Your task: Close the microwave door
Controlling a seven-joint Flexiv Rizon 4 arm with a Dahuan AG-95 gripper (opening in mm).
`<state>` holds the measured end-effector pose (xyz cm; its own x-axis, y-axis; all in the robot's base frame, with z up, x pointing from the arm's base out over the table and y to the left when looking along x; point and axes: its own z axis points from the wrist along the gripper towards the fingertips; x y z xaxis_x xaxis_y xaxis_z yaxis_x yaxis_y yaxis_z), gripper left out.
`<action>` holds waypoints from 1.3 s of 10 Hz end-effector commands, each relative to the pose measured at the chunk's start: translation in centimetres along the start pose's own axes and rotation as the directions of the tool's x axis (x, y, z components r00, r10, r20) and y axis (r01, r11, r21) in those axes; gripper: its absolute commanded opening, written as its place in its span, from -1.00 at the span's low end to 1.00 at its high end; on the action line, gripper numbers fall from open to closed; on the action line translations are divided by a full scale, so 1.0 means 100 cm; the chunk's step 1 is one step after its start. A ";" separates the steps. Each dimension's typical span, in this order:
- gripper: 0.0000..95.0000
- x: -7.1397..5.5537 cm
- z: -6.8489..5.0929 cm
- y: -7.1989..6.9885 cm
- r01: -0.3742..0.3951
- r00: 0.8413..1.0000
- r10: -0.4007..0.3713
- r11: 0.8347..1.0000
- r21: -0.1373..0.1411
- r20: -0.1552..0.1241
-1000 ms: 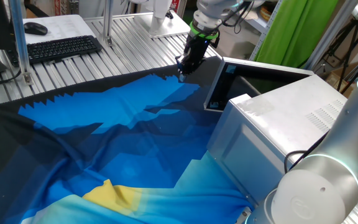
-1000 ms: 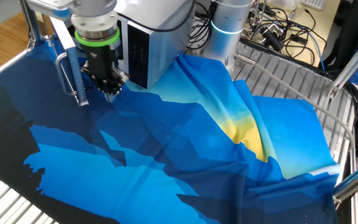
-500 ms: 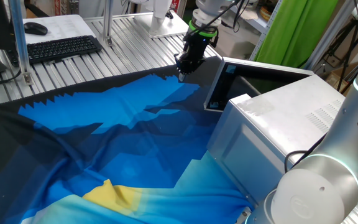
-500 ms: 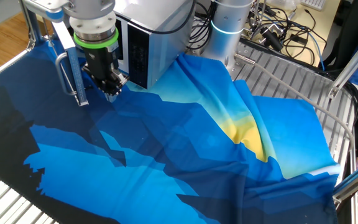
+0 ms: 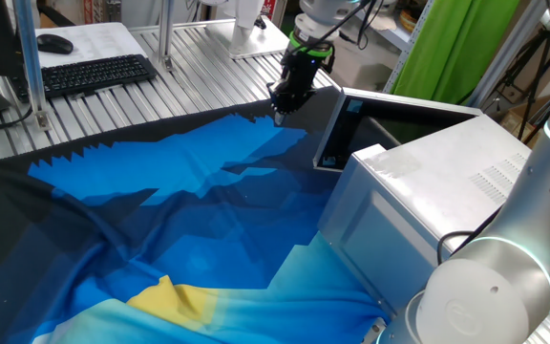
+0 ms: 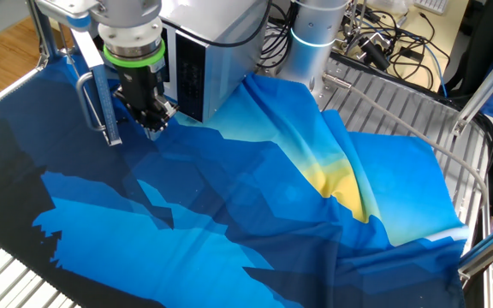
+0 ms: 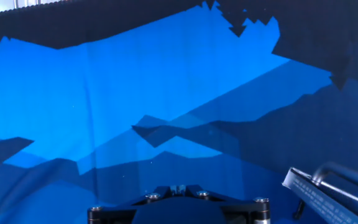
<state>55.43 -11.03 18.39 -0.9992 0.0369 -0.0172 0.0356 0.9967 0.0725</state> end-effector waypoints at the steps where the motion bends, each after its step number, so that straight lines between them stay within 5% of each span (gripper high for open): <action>1: -1.00 -0.009 -0.003 -0.017 0.024 1.000 -0.024 1.000 0.013 0.000; 7: -1.00 -0.037 -0.025 -0.071 0.084 0.996 -0.084 0.996 0.025 -0.003; 10: -1.00 -0.031 -0.032 -0.099 0.123 0.992 -0.122 0.992 0.012 -0.014; 13: -1.00 -0.023 -0.044 -0.111 0.140 0.990 -0.140 0.990 0.011 -0.019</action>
<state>57.53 -22.85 22.06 -0.9940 -0.1096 -0.0013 -0.1095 0.9920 0.0630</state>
